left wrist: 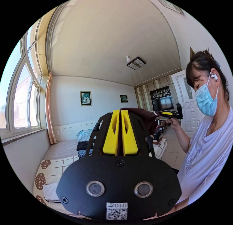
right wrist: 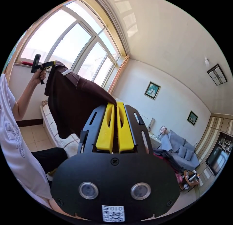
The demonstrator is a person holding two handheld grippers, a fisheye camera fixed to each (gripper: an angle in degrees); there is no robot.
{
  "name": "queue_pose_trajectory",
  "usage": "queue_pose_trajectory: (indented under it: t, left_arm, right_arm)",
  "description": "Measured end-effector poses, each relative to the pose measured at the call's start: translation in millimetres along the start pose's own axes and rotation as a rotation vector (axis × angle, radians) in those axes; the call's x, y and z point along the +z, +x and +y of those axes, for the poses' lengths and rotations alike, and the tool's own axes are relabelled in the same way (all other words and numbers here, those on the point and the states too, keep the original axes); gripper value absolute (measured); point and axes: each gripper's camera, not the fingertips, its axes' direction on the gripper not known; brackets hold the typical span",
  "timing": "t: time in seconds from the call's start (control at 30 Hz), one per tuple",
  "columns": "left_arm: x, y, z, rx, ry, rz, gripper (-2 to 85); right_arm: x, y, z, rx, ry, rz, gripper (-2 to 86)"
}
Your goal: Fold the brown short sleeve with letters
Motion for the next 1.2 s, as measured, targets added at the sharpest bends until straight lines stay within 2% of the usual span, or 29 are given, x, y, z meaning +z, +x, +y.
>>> queue_pose_trajectory:
  t: [0.17,0.3,0.4,0.53,0.57,0.63,0.73,0.83,0.9,1.0,1.07,1.2]
  left_arm:
    - [-25,7,-45,0.061,0.049,0.061,-0.3]
    - [9,-2,-46,0.067,-0.048,0.068,-0.3]
    - [72,-31,-1,-0.039,-0.195,0.09,-0.3]
    - [208,-106,102,-0.276,-0.445,0.143,-0.3]
    - [228,-117,115,-0.305,-0.467,0.151,-0.3]
    - [296,-153,137,-0.385,-0.474,0.172,-0.3]
    - [351,-163,106,-0.276,-0.423,0.129,-0.2]
    - [363,-147,70,-0.063,-0.28,0.093,-0.2]
    - [367,-142,73,-0.004,-0.258,0.101,-0.3]
    - [380,-130,128,0.075,-0.341,0.145,-0.3]
    - [389,-122,183,0.095,-0.422,0.178,-0.3]
    - [404,-97,333,0.066,-0.635,0.261,-0.2]
  right_arm:
    - [-79,1,-34,-0.069,0.16,0.009,3.0]
    - [-86,-1,-43,-0.076,0.177,0.055,3.1]
    - [-48,-3,-32,-0.049,0.09,0.052,3.1]
    - [77,13,8,0.005,-0.214,-0.009,3.2]
    - [124,24,22,0.012,-0.311,-0.029,3.2]
    - [182,54,38,0.095,-0.365,-0.062,3.3]
    - [203,92,18,0.175,-0.262,-0.008,3.3]
    - [184,97,-20,0.103,-0.152,0.153,3.3]
    - [181,94,-24,0.063,-0.145,0.184,3.3]
    - [197,77,13,0.028,-0.211,0.122,3.4]
    - [224,51,72,0.012,-0.283,0.032,3.4]
    - [274,4,171,0.071,-0.51,-0.123,3.3]
